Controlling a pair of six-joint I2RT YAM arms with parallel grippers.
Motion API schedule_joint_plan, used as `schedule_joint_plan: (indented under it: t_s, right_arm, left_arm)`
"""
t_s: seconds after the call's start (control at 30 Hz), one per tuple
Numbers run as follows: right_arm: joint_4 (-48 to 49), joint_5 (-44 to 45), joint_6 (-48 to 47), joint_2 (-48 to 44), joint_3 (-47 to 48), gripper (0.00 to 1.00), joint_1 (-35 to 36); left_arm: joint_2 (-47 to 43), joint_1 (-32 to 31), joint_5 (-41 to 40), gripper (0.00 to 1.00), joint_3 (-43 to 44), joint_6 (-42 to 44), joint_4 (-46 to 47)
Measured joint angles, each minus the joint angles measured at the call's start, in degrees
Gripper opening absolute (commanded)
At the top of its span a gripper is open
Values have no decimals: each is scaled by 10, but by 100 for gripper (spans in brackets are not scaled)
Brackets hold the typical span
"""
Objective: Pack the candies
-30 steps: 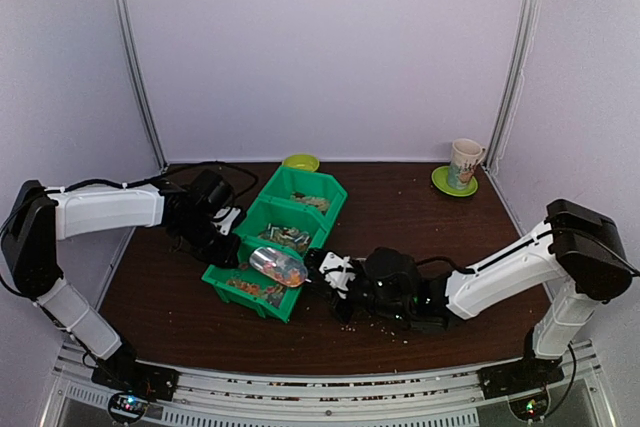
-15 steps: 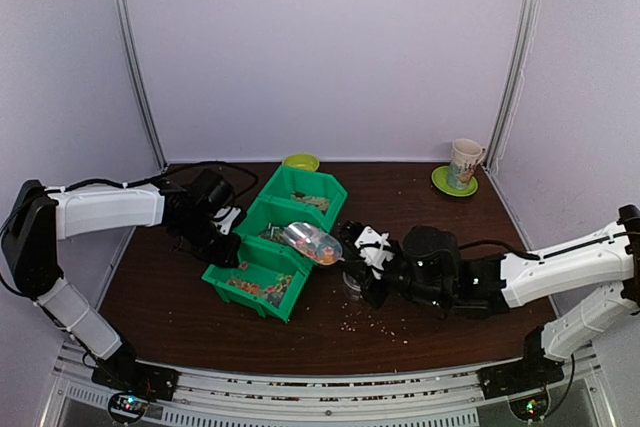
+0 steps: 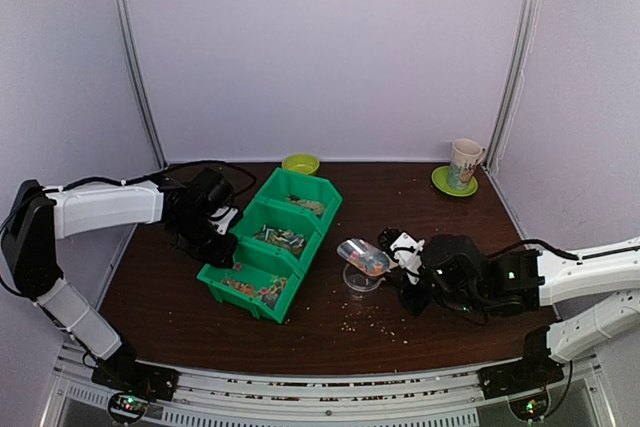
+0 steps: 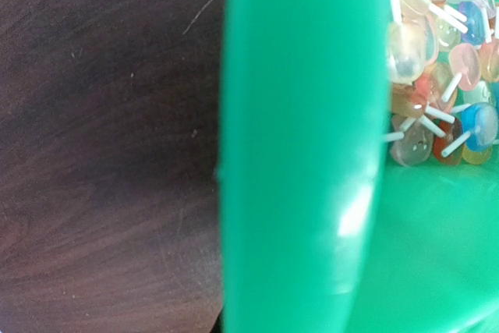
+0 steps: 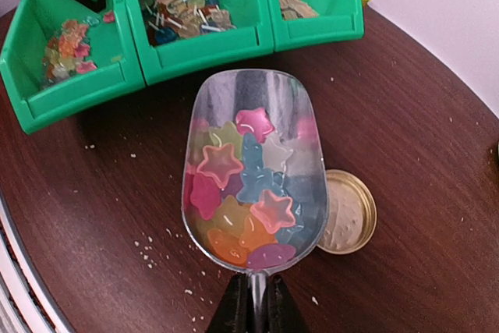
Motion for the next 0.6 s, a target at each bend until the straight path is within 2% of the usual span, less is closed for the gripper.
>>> schedule_joint_plan:
  t_s: [0.37,0.6]
  right_arm:
    - [-140,6,67,-17,6,0,0]
    - [-209,4,80,-16,35,0,0]
  left_arm:
    - [-72,0,-28,0,3,16,-19]
    - [-65,0,-27,0,1,22,-12]
